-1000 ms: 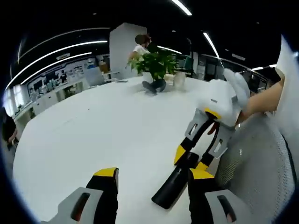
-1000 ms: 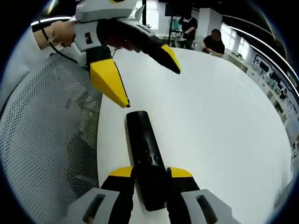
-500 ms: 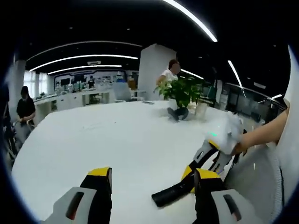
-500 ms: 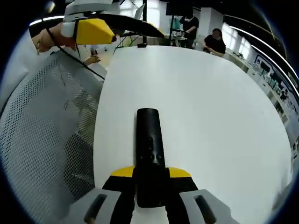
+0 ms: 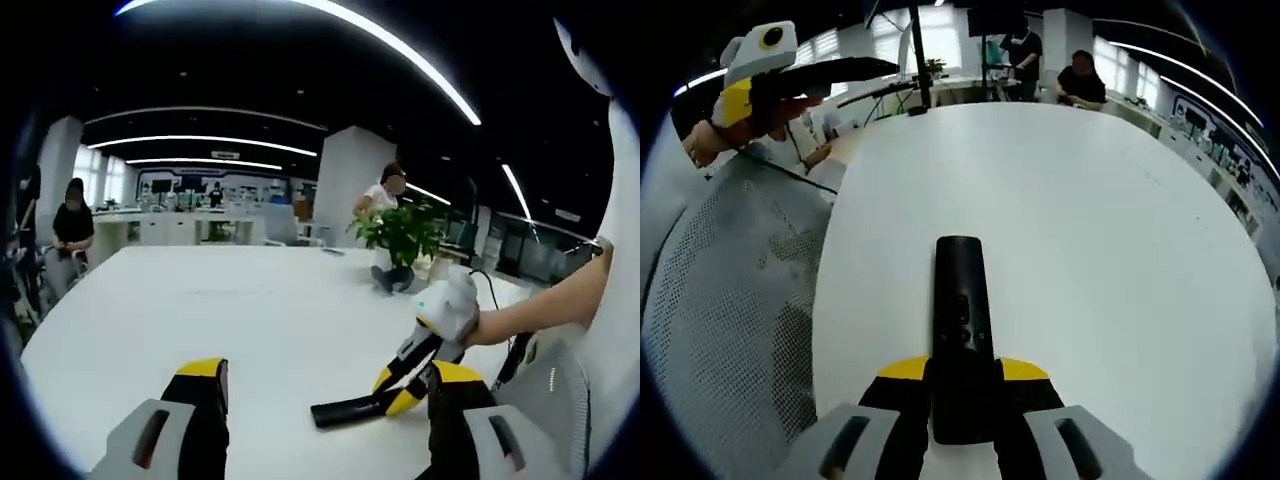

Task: Press the specified remote control buttons in sequence, fully releasing each button before pressing the next.

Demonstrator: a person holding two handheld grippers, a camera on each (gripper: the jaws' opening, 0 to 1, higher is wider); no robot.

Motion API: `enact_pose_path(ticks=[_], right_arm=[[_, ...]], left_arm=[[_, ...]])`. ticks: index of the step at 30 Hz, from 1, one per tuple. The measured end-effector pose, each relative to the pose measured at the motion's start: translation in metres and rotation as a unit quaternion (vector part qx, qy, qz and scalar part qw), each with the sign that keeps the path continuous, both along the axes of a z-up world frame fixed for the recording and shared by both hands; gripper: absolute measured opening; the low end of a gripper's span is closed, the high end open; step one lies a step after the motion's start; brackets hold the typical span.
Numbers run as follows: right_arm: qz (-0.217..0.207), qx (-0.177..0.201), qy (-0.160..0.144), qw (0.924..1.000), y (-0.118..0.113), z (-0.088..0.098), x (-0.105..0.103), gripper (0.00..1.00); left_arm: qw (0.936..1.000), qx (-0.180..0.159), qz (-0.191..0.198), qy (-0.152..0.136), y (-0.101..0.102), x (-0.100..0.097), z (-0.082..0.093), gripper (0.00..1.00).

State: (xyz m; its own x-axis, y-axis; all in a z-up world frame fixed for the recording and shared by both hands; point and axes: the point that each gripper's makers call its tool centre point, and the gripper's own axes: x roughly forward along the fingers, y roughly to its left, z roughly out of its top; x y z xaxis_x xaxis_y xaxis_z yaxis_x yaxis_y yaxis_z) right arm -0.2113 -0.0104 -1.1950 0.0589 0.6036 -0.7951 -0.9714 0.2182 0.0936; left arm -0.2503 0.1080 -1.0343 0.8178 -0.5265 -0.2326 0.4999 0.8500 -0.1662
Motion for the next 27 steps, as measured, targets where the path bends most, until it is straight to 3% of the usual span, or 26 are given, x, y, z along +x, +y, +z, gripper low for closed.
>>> enact_pose_path(ticks=[13,16,27], right_arm=[[0.012,-0.043,-0.017,0.9988,-0.013,-0.002,0.051,0.21],[0.032,-0.069,-0.030,0.9967,-0.016,-0.002,0.061,0.21],[0.062,-0.102,-0.046,0.9917,-0.010,-0.002,0.094,0.21]], left_arm=[[0.9997,-0.023,0.009,-0.005,0.008,-0.008,0.006,0.95],[0.9997,-0.020,0.013,-0.008,0.010,-0.010,0.006,0.95],[0.9994,-0.025,0.014,-0.019,0.014,-0.012,0.007,0.99]])
